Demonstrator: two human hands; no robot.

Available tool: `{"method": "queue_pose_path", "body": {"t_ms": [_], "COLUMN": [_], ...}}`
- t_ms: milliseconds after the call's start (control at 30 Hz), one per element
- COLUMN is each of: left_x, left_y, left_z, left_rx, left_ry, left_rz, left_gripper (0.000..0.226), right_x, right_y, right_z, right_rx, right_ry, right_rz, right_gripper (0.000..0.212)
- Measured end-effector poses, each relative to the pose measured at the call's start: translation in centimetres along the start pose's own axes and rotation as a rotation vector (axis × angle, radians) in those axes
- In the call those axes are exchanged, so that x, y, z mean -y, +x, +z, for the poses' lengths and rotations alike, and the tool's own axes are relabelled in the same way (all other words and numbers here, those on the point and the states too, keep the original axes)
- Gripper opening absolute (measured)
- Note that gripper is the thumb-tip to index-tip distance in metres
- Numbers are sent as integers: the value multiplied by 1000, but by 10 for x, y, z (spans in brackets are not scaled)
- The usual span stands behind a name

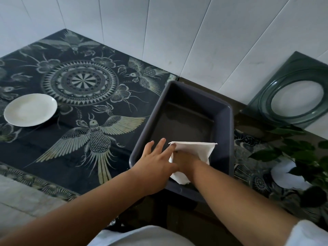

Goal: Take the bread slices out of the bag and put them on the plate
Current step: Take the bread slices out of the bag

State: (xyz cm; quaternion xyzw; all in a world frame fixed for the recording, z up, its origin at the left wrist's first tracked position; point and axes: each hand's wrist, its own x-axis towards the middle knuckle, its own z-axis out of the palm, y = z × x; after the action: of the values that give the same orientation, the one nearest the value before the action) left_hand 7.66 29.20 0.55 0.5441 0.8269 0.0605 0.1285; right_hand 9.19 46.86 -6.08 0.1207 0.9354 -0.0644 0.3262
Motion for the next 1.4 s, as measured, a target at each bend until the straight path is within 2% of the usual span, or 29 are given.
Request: {"method": "queue_pose_path", "body": {"t_ms": [167,267,367,433,533,567,633,767,833,933,1033,1133,1167,1267,1400], "left_x": [3,1,4,8,13,15,16,13,9,2,-5,-14,-18,-29,-37], "left_y": [-2,0,4,5,6,6,6,6,8,15,25,36,39,46,48], "left_z": [3,2,4,6,7,7,5,-2,-5,-12,-23,-41,-47,-56,-59], "left_rx": [-67,-145,-175,-165,-144,-136,-119,-140,-167,-196,-252,-233,-220,-220,-345], "left_ry": [-16,-59,-81,-81,-88,-96,-159,-426,-482,-610,-583,-596,-656,-967,-1153], "left_rz": [46,98,146,172,204,209,202,145,125,42,12,50,67,122,160], "left_gripper": [43,38,41,47,53,56,66,77,76,81,93,105,102,76,46], "right_x": [-5,-7,-9,-8,-10,-12,-17,-25,-25,-27,-29,-28,-27,-26,-28], "right_y": [-4,-14,-23,-32,-37,-41,-57,-100,-118,-140,-162,-184,-191,-205,-217], "right_z": [8,5,3,-5,-22,-26,-34,-53,-66,-85,-105,-129,-136,-153,-166], "right_rx": [-61,-123,-163,-92,21,51,55,-236,-273,-332,-390,-420,-431,-459,-482], "right_ry": [-54,-35,-171,-224,-194,-153,-125,-180,-200,-246,-309,-358,-375,-395,-375], "right_rz": [0,-44,-95,-100,-11,9,-6,-58,-50,-16,-26,-63,-78,-103,-131], "right_gripper": [56,48,45,45,19,17,30,28,23,28,29,34,38,36,30]}}
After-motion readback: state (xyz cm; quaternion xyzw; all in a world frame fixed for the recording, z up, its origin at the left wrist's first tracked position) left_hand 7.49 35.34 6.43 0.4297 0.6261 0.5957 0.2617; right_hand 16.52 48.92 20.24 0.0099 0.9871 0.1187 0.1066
